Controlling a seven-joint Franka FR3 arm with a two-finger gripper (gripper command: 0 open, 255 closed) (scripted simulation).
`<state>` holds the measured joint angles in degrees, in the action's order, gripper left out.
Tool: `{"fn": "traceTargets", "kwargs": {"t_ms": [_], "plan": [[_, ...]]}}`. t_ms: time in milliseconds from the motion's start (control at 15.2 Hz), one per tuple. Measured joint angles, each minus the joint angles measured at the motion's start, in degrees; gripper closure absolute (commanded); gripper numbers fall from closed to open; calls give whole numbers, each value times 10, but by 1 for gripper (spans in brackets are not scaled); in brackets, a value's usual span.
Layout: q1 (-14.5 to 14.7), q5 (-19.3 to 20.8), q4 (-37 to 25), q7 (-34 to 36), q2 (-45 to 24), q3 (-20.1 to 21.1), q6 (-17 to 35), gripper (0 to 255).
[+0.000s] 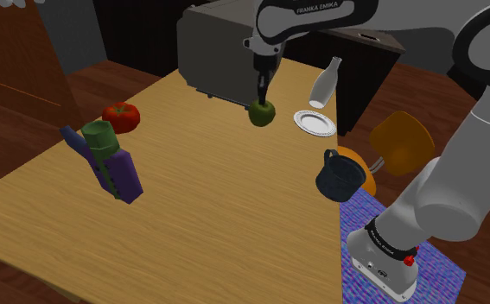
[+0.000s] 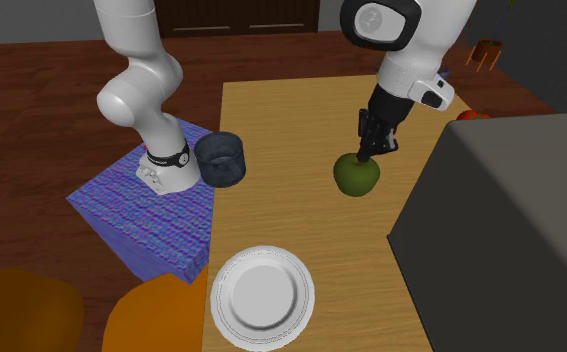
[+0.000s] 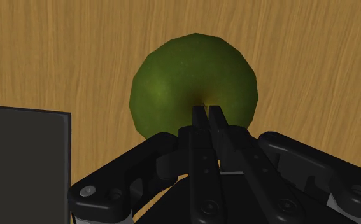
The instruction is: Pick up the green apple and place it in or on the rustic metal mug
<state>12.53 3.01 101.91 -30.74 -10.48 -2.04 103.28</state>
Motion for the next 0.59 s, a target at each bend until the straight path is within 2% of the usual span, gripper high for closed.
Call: {"fn": "traceTargets", "kwargs": {"t_ms": [594], "plan": [[0,0,-58,-4,11,0,-69,255]]}}
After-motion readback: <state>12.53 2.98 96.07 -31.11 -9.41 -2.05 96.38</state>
